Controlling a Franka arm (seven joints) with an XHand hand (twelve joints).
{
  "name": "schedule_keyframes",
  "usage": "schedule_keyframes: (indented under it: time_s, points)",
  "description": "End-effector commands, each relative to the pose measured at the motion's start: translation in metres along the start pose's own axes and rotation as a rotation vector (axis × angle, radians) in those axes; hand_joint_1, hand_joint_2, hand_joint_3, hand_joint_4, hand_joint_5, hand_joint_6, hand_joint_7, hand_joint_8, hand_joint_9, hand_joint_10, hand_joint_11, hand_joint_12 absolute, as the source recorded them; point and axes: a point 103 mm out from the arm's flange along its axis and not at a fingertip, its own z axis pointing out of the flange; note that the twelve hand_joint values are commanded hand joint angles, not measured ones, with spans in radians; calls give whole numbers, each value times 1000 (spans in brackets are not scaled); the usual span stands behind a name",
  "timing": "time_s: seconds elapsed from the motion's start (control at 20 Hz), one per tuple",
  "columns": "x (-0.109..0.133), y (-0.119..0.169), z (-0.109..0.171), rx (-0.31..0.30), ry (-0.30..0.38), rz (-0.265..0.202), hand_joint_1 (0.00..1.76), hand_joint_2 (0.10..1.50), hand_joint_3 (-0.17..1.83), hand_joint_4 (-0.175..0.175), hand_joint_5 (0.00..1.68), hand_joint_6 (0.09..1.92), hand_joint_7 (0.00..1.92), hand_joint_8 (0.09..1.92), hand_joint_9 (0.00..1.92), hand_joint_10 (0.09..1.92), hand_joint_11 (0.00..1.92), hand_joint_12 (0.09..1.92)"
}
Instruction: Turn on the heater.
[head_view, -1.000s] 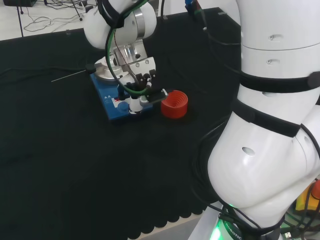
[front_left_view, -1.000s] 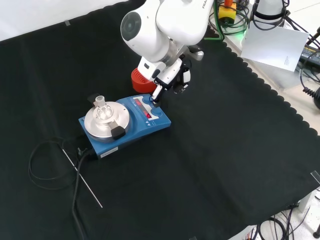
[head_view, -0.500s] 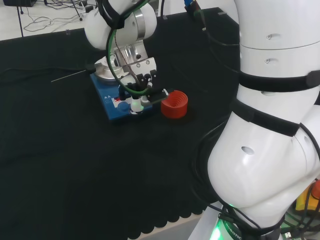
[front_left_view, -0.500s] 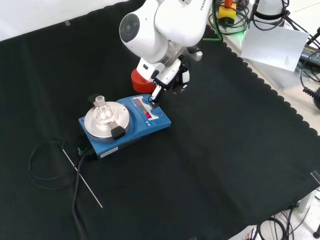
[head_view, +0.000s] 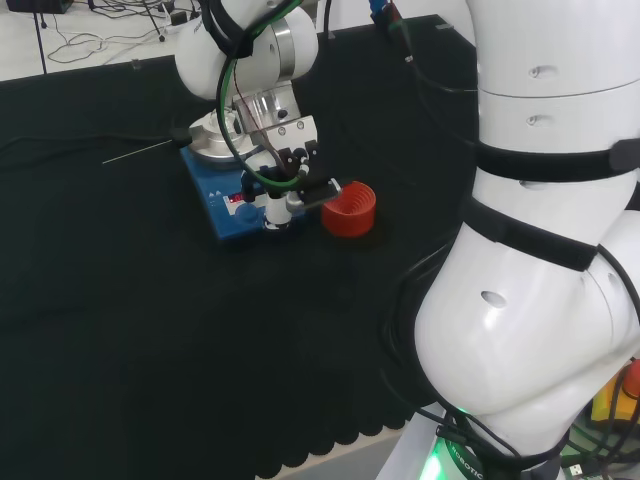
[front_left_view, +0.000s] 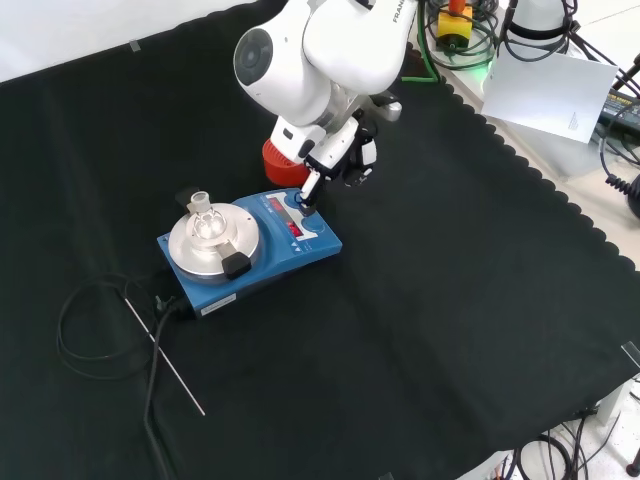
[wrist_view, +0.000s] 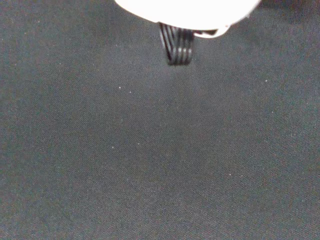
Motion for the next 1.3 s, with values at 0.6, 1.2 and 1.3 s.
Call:
schedule_keyframes:
  time_s: [0.6,1.2,1.3]
  points:
    - [-1,5,5,-3,-4,-7,1449,659,1096,-55,240,634,1614,1476,1728,1462,1266,1373]
    - [-4,5,8,-9,7,-13,1446,660,1096,-56,239,626,1608,1475,1728,1449,1266,1365]
    - [-5,5,8,-10,6,-14,1446,660,1096,-56,240,626,1607,1475,1728,1447,1266,1364]
